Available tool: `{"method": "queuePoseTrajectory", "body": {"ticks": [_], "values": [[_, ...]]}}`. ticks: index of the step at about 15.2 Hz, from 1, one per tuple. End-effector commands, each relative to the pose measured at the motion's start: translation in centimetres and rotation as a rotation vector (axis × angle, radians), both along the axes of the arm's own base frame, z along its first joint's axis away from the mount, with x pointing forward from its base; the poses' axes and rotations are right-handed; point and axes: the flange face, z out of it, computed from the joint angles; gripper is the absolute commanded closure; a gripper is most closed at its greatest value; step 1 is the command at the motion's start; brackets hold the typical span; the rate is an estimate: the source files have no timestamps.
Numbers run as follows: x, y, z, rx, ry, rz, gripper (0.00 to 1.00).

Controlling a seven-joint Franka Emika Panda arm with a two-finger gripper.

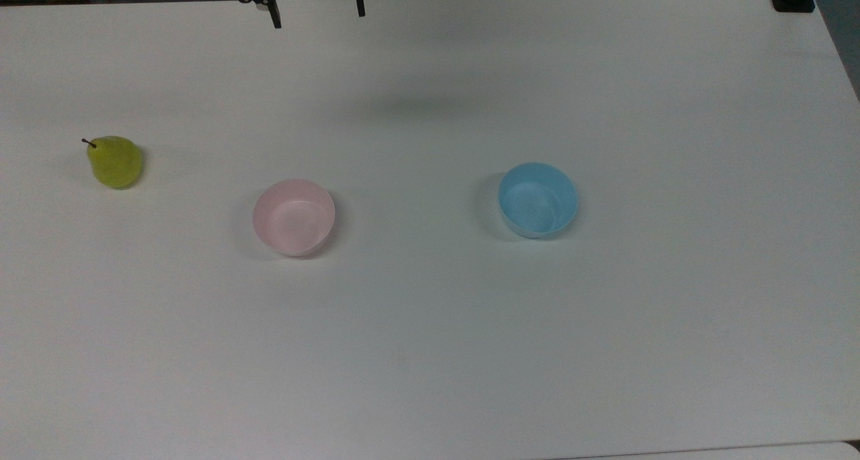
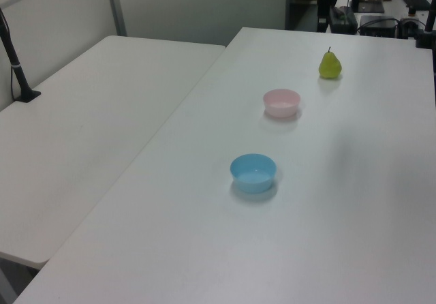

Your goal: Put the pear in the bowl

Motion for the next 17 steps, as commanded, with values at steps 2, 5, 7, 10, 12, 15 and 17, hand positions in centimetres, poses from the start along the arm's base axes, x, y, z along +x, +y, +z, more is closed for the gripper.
{"method": "queuePoseTrajectory", "body": {"ticks": [2, 5, 7, 10, 12, 15, 17], "values": [[0.9, -5.1, -1.0, -0.049, -0.003, 0.065, 0.0], [0.9, -9.3, -2.2, -0.091, 0.026, 0.08, 0.0], [1.0, -12.7, -2.4, -0.104, -0.008, 0.082, 0.0], [0.8, -17.6, -3.8, -0.108, -0.023, 0.049, 0.0], [1.0, -20.9, -5.8, -0.114, -0.018, 0.019, 0.0], [1.4, -24.0, -7.9, -0.14, -0.026, 0.024, 0.0], [1.7, -26.1, -9.9, -0.142, -0.036, -0.002, 0.0]]}}
